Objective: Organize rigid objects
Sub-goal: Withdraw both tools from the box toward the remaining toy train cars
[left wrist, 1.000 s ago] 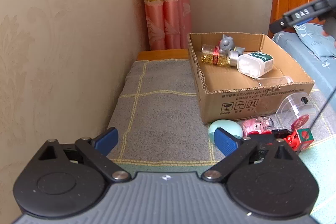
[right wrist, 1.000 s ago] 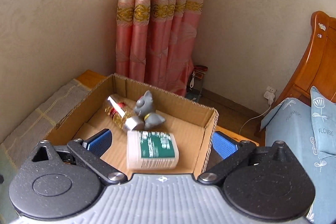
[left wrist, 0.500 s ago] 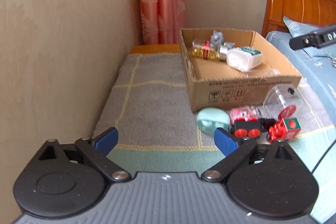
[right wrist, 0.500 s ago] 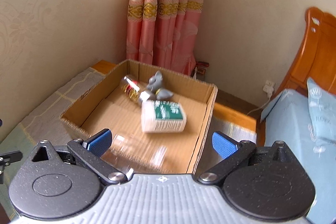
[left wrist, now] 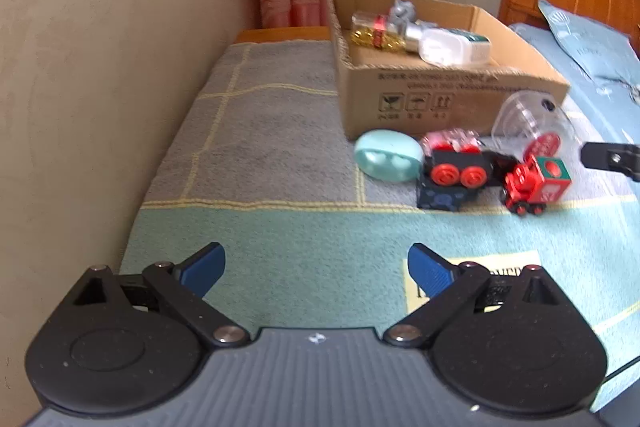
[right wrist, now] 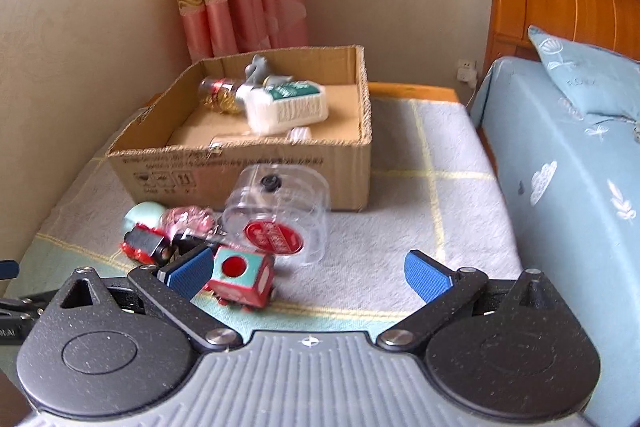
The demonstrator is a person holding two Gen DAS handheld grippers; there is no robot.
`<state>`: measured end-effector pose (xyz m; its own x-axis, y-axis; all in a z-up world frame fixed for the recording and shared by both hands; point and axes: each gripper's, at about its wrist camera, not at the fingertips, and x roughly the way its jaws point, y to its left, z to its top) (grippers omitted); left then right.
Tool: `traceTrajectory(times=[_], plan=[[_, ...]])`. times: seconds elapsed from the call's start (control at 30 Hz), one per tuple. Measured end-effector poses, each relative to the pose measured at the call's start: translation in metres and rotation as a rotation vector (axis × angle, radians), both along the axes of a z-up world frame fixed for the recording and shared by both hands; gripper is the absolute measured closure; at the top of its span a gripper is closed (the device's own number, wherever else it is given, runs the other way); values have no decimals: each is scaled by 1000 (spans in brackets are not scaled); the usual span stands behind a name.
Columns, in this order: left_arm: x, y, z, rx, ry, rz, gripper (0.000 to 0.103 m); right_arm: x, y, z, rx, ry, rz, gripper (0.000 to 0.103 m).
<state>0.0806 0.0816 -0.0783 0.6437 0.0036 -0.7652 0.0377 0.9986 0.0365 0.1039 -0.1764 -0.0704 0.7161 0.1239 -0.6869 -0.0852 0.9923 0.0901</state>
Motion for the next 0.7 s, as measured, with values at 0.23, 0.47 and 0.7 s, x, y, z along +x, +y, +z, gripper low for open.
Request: traceTrajectory(times=[0.23, 0.47, 0.7], plan=[[-5, -6, 1, -1, -1, -15, 5, 15, 10, -15, -89, -3, 0, 0], [-2, -4, 0, 0, 4, -3, 5, -1, 6, -26, -42, 29, 39, 0], [-5, -4, -1, 4, 9, -14, 5, -32, 14, -41, -96, 114, 113, 0]])
